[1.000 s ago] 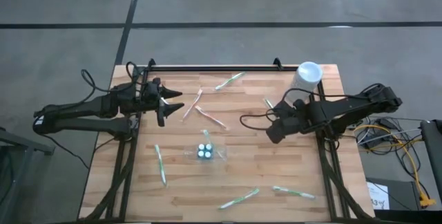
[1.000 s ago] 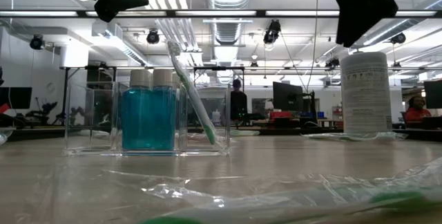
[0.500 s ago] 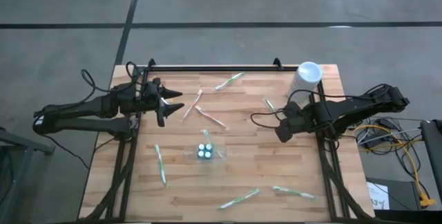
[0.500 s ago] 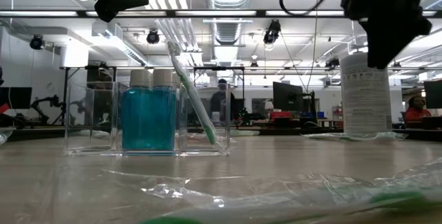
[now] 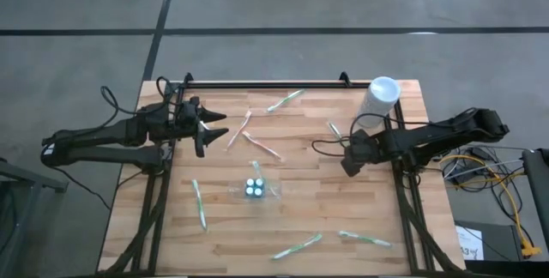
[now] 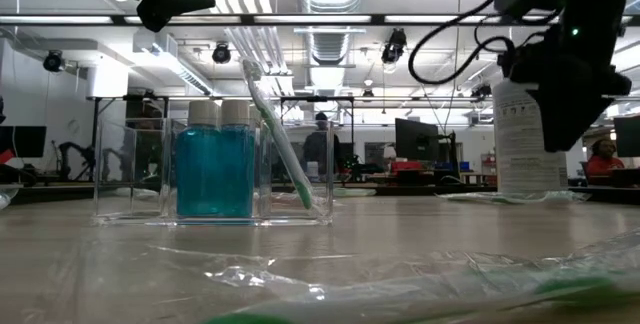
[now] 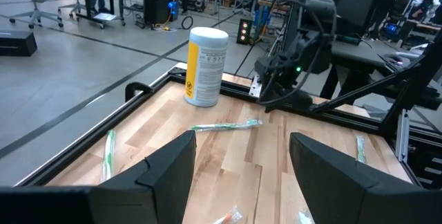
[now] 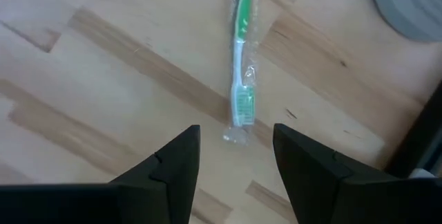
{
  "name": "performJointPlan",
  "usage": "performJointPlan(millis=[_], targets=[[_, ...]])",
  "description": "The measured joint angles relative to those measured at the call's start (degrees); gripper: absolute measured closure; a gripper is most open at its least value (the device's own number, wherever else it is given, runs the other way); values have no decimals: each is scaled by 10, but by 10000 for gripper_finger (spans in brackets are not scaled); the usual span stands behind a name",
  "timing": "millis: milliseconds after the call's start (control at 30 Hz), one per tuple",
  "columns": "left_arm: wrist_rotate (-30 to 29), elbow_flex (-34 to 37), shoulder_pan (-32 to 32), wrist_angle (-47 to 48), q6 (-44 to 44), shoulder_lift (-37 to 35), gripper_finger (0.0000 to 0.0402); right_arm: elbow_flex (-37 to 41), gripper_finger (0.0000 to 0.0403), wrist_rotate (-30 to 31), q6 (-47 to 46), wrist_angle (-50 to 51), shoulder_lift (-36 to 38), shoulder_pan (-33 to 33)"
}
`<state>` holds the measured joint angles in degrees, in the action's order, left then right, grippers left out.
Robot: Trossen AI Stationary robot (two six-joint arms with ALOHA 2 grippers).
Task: Pick & Place toothbrushing station
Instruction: Put the green toothbrush into the transparent organizer
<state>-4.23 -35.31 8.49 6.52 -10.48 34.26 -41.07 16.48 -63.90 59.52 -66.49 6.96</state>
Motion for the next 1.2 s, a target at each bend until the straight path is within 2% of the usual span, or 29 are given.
performJointPlan(millis=[233,433,667,767,933,1200], targets=[[0,0,0,0,0,0,162,41,223,0,-2,-27,0,-28],[-2,0,0,0,0,0,162,53,223,-5,47,-93,0,-38],[-2,0,0,0,0,0,162,67,233,-5,43,-97,-7,-55],[-2,0,0,0,0,0,162,81,234,-23,44,-119,-10,-62],[-2,0,0,0,0,0,162,110,234,-30,48,-164,-11,-65],[-2,0,0,0,0,0,162,132,234,-30,50,-173,-11,-65]])
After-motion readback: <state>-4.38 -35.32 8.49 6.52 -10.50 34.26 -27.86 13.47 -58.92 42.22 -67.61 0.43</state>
